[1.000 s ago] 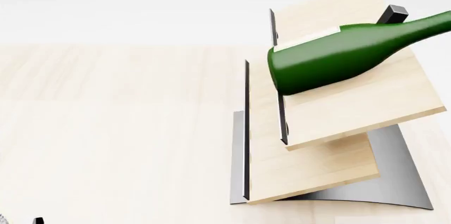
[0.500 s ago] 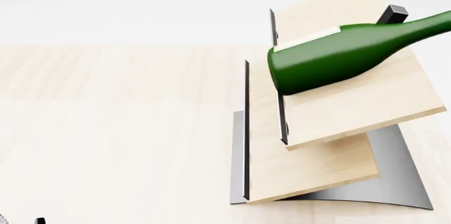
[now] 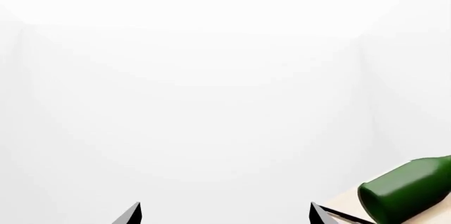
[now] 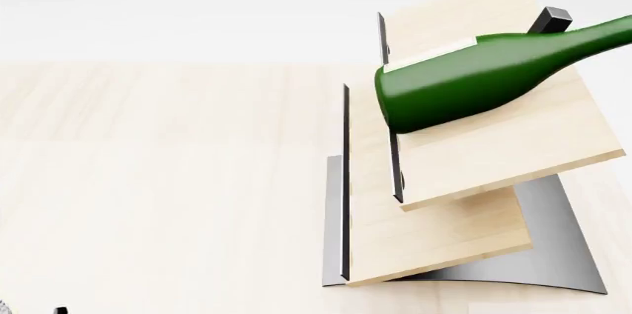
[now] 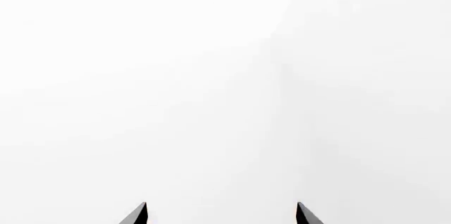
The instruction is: Put the wine bottle on the wine rack.
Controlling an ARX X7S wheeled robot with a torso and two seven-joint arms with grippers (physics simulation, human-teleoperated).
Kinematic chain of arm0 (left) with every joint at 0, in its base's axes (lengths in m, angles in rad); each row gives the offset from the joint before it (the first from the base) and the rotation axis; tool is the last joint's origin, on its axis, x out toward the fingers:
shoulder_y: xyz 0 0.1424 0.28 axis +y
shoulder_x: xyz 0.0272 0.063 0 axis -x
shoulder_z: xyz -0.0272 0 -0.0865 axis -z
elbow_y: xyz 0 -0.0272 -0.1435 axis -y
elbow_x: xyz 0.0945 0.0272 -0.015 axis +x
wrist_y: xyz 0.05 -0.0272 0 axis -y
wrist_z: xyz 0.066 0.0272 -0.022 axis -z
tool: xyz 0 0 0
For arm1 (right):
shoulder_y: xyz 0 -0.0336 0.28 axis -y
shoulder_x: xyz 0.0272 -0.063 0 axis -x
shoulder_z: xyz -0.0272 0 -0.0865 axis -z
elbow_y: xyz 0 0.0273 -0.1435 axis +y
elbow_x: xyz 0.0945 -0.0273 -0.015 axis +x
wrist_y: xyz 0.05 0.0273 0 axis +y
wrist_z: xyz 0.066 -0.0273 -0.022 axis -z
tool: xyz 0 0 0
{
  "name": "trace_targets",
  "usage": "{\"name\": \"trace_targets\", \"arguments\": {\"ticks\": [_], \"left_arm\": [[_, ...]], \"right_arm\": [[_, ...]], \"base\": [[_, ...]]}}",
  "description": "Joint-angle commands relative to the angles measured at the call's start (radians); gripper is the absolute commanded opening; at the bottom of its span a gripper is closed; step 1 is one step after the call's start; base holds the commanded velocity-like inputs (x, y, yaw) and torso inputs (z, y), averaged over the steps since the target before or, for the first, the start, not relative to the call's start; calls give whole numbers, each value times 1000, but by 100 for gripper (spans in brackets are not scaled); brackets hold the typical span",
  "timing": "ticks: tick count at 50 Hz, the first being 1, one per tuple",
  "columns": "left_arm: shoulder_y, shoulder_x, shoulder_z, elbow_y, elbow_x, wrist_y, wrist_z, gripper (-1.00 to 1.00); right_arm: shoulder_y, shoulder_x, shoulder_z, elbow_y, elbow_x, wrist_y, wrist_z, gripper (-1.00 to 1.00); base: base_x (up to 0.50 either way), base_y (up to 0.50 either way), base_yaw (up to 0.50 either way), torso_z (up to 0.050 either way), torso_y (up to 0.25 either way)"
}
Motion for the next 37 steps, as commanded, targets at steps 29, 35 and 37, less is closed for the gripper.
{"name": "trace_targets", "arguments": {"ticks": [29, 35, 37], "left_arm": [[-4, -6, 11, 1, 5, -3, -9, 100], [-4, -8, 11, 2, 4, -2, -11, 100], [-2, -9, 11, 5, 5, -2, -12, 100]], "right_arm": [[-104, -618, 1404, -428, -79, 1046, -325, 100], [-190, -637, 1545, -532, -15, 1078, -347, 100], [-216, -645, 1577, -559, -14, 1087, -361, 100]], "base": [[0, 0, 0, 0, 0], [0, 0, 0, 0, 0], [0, 0, 0, 0, 0]]}}
